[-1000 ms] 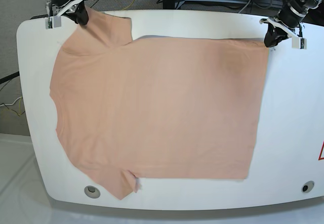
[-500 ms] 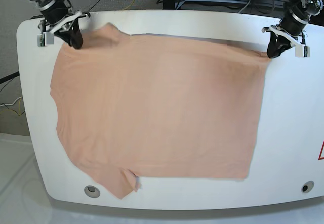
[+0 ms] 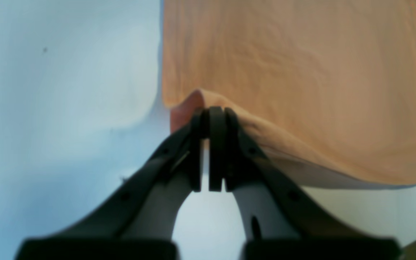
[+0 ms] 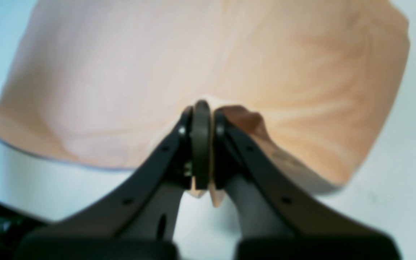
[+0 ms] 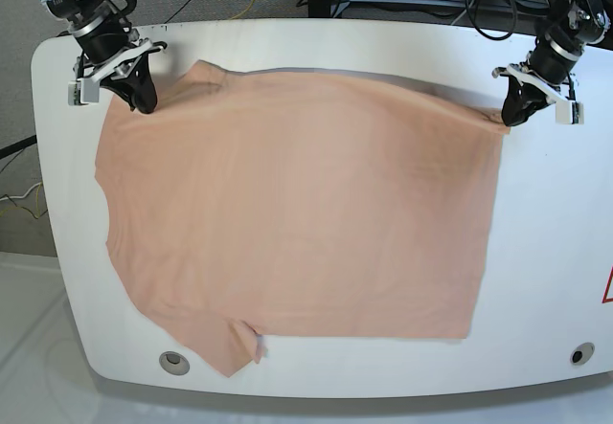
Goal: Fold the T-shirt properly
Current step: 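Drag the held shoulder edge across the shirt toward the hem with both grippers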
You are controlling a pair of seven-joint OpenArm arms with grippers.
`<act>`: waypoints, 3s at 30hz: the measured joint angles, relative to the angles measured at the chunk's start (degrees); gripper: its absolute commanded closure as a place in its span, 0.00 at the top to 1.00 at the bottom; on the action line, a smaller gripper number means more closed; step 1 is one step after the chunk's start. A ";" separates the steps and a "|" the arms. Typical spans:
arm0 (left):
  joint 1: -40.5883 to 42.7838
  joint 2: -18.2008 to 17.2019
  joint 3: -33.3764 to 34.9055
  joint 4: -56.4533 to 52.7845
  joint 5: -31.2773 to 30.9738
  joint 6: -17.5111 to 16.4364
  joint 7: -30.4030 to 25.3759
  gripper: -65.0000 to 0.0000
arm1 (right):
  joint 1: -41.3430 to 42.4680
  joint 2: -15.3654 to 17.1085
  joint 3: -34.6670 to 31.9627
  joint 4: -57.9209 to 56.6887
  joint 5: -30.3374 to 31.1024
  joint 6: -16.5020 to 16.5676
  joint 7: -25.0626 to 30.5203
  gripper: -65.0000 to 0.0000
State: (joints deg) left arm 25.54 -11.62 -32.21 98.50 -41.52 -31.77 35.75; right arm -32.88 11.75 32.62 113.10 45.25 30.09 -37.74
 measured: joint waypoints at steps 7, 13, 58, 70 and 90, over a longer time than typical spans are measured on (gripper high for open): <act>-4.83 0.09 0.33 -0.13 0.35 -0.28 1.99 0.00 | 4.70 -0.13 0.00 -3.56 -0.92 -0.20 -0.04 0.00; -6.64 0.13 0.00 -0.20 1.25 -0.37 3.80 0.00 | 8.92 -0.11 -0.04 -4.35 -0.83 -0.07 -0.68 0.00; -29.07 -1.73 3.06 -22.80 7.13 0.02 5.38 0.00 | 33.29 2.75 -3.74 -28.33 -4.94 0.20 0.22 0.00; -30.51 -2.58 4.55 -25.59 8.48 0.44 2.73 0.00 | 36.94 3.50 -8.20 -32.61 -9.75 -0.04 1.49 0.00; -32.89 -5.05 8.79 -34.16 15.50 1.60 -2.10 0.19 | 43.39 3.50 -9.35 -44.96 -20.83 0.68 3.61 0.42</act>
State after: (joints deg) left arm -7.35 -16.67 -23.42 64.34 -26.02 -30.17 33.65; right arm 10.50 15.25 23.27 68.14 24.43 30.76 -34.13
